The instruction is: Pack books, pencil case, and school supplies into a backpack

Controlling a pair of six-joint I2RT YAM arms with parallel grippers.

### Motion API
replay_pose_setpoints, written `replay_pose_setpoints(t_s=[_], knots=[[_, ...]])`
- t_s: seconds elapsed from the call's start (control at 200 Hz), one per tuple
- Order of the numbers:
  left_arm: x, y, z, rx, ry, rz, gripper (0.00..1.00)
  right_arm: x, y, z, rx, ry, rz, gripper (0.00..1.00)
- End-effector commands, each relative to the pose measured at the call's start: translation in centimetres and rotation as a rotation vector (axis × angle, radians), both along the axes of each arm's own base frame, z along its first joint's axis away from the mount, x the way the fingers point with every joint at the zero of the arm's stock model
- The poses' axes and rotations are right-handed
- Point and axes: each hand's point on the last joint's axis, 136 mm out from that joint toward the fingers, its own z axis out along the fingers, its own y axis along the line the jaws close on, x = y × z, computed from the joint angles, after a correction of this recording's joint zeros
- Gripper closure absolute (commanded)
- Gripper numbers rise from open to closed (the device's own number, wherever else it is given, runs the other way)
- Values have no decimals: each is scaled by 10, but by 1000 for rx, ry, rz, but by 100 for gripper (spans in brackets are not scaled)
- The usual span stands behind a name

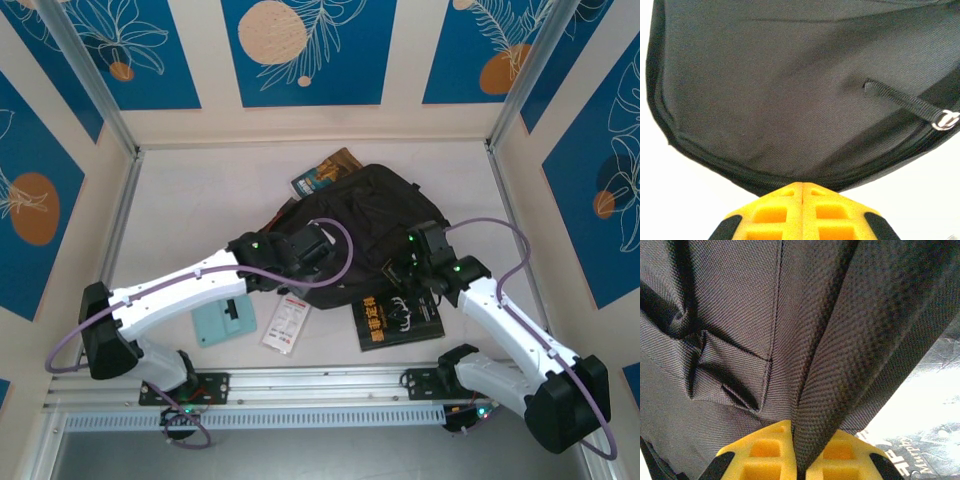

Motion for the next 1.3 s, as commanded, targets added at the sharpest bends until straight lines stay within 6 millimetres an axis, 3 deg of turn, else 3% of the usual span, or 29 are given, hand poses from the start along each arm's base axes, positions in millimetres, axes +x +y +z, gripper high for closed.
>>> replay_pose_setpoints(t_s=[0.0, 0.315, 0.58, 0.67, 0.78, 0.92, 1.295], knots=[[-4, -11, 5, -119, 37, 6, 100, 8, 12, 16, 8, -73, 73, 100], [-2, -24, 12, -363, 110, 48, 100, 3, 19, 7, 4, -76, 120, 100], [5, -25, -8, -393, 173, 106, 100, 0, 28, 1, 28, -80, 153, 100], [12, -26, -12, -397, 209, 157, 64, 0, 30, 0, 23, -78, 161, 100], [16, -37, -14, -410, 256, 169, 46, -2, 32, -2, 17, -74, 172, 100], [15, -52, -22, -406, 331, 170, 42, -3, 33, -3, 8, -77, 177, 100], [25, -44, -45, -299, 330, 239, 41, -4, 35, -5, 6, -78, 175, 100]])
